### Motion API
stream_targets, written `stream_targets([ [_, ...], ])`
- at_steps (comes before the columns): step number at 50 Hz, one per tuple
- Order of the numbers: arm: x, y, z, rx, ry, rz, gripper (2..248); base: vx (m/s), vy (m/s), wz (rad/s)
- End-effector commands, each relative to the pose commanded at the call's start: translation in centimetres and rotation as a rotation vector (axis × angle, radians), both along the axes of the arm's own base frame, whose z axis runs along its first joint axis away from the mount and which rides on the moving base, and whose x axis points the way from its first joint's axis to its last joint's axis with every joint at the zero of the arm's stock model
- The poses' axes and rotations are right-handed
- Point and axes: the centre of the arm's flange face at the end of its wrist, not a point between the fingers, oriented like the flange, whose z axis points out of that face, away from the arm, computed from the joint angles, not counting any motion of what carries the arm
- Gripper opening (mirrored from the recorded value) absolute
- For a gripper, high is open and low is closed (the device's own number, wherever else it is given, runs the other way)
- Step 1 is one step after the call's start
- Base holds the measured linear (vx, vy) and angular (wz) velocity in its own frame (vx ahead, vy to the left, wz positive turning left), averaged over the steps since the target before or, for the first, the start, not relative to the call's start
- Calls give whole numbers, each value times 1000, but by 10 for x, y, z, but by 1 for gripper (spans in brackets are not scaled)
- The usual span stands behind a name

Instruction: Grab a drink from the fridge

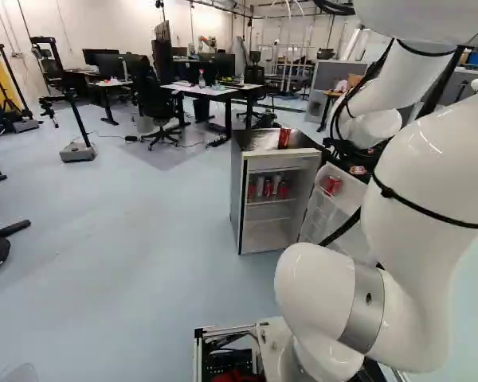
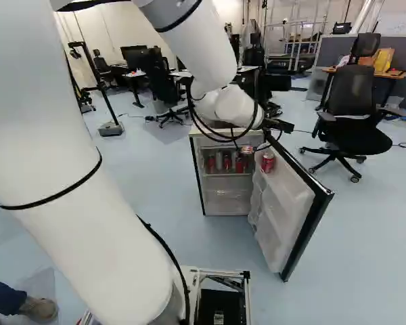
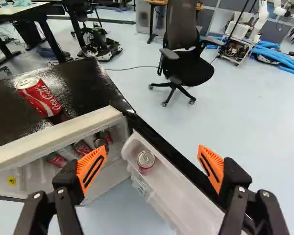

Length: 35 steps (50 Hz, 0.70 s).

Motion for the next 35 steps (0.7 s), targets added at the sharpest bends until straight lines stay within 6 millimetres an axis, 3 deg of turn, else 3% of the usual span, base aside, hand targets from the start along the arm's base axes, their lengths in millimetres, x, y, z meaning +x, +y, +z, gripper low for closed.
stream_targets([
  [35,-12,-49,23,105,106,-134,247,0,0,0],
])
